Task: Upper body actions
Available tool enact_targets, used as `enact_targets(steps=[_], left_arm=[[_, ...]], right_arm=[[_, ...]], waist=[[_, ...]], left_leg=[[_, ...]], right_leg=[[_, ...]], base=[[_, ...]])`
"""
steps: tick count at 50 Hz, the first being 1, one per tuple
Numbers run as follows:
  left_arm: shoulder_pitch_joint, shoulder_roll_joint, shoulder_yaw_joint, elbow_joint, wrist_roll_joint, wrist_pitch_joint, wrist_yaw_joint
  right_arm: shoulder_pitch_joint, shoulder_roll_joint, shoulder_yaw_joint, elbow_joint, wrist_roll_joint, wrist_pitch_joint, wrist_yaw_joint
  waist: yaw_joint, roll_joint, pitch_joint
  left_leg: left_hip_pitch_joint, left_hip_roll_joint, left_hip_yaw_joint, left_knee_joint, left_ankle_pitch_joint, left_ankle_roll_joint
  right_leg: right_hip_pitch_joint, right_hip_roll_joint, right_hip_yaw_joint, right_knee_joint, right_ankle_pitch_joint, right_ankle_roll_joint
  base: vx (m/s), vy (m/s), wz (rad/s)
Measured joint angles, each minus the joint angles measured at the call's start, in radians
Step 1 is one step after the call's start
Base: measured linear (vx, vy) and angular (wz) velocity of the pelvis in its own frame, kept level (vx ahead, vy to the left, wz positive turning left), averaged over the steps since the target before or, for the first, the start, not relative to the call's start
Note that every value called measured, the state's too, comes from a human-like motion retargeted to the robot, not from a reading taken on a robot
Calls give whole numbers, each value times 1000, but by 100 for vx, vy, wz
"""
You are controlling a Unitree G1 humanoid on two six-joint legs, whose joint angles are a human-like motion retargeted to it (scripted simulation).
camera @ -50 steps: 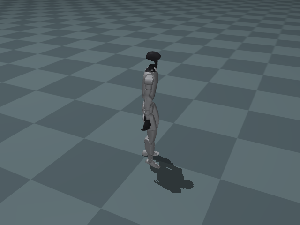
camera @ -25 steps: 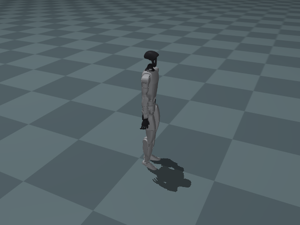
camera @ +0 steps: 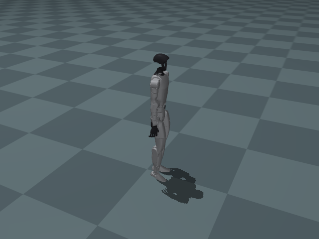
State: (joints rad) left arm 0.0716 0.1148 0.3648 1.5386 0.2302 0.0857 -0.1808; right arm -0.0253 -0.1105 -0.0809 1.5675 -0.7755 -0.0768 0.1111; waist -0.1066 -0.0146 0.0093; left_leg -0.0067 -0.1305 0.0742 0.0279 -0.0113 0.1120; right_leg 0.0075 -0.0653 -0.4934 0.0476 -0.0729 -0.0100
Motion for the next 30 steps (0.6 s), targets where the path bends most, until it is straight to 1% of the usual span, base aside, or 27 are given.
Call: enact_targets(steps=[3, 8, 15, 19, 22, 27, 30], left_arm=[[-3, 6, -7, 22, 14, 4, 2], [-4, 13, 0, 47, 30, 6, 0], [9, 22, -1, 55, 39, 11, -12], [11, 29, 2, 39, 38, 11, -15], [8, 34, 6, 28, 33, 11, -10], [-16, 44, 6, 9, 16, 17, -8], [-34, 45, 4, -13, 5, 20, -8]], right_arm=[[-7, -2, -1, -8, 0, -4, -1], [-34, 4, 12, -34, -4, -16, 2], [-42, 21, 43, -78, 0, -38, 14], [-35, 19, 53, -94, 8, -53, 14], [-24, 10, 49, -88, 21, -55, 3], [-12, -15, 11, -38, 62, -42, -28], [-4, -34, -19, 10, 99, -27, -56]], waist=[[-16, 0, 10], [-19, 3, 28], [-46, 9, 47], [-61, 7, 58], [-70, 9, 56], [-73, 17, 43], [-75, 27, 32]], left_leg=[[5, 2, 25, -7, -1, 5], [6, 26, 138, -24, -17, 11], [17, 87, 330, -46, -44, 0], [41, 128, 491, -58, -65, -23], [56, 155, 602, -61, -81, -43], [79, 182, 772, -66, -103, -76], [87, 190, 828, -69, -111, -92]], right_leg=[[-26, -1, 25, 22, 8, -8], [-95, 8, 86, 69, -4, -32], [-148, 16, 40, 81, -68, -70], [-161, 11, -50, 78, -118, -83], [-158, 0, -156, 72, -151, -81], [-133, -30, -401, 72, -186, -52], [-108, -41, -538, 68, -198, -28]], base=[[-8, 5, -35], [-15, 1, -122], [-20, -8, -168], [-21, -11, -209], [-19, -11, -195], [-15, -11, -176], [-9, -10, -140]])
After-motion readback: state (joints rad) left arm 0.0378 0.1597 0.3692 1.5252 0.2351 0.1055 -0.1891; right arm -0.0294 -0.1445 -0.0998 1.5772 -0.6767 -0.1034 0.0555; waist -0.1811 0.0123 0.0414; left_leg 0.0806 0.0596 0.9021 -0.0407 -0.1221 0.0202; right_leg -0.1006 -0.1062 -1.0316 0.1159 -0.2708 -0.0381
